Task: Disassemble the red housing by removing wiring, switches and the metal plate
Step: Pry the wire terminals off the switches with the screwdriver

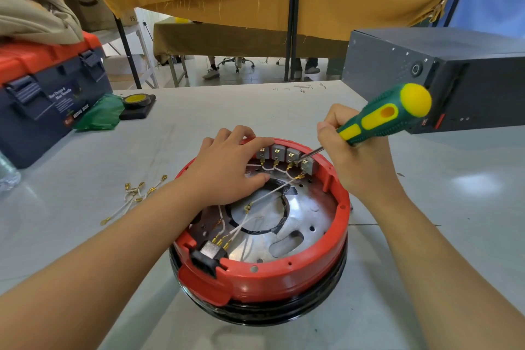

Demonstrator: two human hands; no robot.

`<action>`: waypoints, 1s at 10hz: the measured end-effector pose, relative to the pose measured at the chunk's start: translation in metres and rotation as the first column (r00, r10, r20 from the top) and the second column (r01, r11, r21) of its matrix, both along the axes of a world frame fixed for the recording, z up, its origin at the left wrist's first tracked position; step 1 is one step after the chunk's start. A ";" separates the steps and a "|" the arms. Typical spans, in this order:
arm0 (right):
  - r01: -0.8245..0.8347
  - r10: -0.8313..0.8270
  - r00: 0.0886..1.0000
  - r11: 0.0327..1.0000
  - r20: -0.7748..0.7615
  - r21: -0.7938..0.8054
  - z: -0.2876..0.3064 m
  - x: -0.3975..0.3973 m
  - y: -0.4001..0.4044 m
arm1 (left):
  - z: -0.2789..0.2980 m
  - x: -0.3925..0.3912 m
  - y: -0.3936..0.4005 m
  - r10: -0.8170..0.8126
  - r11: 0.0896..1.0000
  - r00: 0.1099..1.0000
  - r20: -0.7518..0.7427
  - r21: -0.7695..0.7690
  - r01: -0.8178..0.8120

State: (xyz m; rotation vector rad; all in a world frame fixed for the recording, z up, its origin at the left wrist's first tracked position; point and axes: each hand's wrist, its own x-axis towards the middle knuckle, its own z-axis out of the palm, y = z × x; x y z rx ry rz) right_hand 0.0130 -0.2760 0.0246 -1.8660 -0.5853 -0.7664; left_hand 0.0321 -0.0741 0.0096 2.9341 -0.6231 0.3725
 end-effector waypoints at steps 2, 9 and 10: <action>-0.092 0.090 0.996 0.993 -0.025 -0.076 0.003 -0.003 0.001 | -0.001 0.000 -0.001 0.005 1.000 1.000 0.014 0.007 -0.005; -0.058 0.076 0.983 0.992 -0.166 0.114 0.006 0.013 -0.003 | 0.001 -0.001 -0.001 -0.013 1.000 1.000 -0.015 0.006 0.013; -0.060 0.103 0.970 0.979 -0.221 0.196 0.006 0.018 -0.006 | 0.001 -0.001 -0.001 -0.016 1.000 1.000 -0.016 0.006 0.016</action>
